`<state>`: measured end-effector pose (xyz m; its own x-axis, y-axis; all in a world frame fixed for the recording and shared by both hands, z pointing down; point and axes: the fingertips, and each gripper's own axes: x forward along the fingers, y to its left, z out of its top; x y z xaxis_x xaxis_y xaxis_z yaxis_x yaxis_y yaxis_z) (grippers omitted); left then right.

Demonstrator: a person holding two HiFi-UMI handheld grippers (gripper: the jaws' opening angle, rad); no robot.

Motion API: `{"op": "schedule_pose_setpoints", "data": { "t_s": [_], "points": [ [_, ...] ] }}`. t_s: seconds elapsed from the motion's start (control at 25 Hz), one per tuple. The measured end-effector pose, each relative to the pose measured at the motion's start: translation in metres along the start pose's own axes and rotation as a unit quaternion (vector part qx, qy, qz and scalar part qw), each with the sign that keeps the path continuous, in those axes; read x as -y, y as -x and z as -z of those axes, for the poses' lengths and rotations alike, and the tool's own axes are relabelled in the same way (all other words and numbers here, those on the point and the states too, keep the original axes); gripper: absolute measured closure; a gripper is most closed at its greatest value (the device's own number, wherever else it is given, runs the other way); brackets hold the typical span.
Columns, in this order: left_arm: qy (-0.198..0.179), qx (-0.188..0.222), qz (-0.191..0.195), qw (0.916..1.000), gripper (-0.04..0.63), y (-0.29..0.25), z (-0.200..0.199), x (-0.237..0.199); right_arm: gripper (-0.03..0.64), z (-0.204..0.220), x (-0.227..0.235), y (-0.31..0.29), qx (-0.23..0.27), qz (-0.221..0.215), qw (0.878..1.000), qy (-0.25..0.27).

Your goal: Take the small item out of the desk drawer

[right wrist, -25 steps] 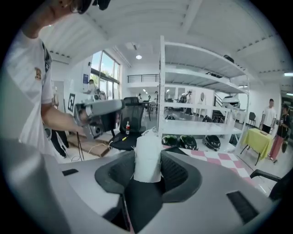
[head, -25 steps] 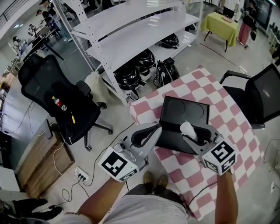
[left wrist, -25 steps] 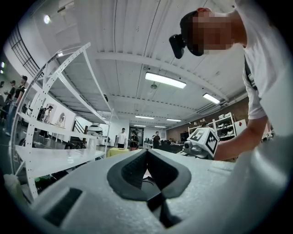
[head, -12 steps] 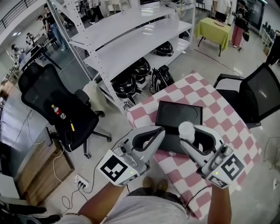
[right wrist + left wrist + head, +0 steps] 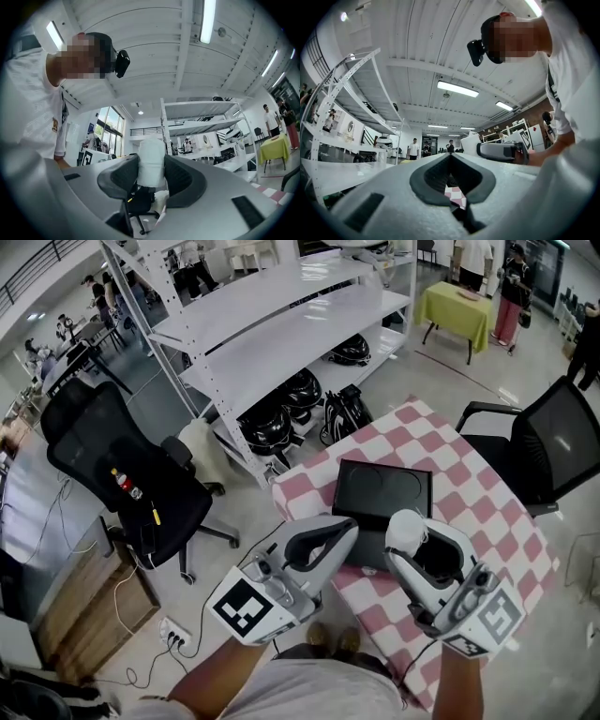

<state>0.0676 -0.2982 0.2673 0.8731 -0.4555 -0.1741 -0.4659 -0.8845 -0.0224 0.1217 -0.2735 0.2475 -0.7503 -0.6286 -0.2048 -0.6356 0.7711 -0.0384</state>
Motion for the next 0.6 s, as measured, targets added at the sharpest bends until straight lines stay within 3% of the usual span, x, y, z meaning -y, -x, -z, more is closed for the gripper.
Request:
{"op": "schedule_pose_setpoints", "data": {
  "t_s": [0.6],
  "points": [
    [-0.001, -0.002, 0.005, 1.0000, 0.580, -0.0035, 0.0027, 0.0031, 0.446, 0.0001, 0.0045, 0.0038, 0.007, 0.004, 1.000, -0.004]
  ]
}}
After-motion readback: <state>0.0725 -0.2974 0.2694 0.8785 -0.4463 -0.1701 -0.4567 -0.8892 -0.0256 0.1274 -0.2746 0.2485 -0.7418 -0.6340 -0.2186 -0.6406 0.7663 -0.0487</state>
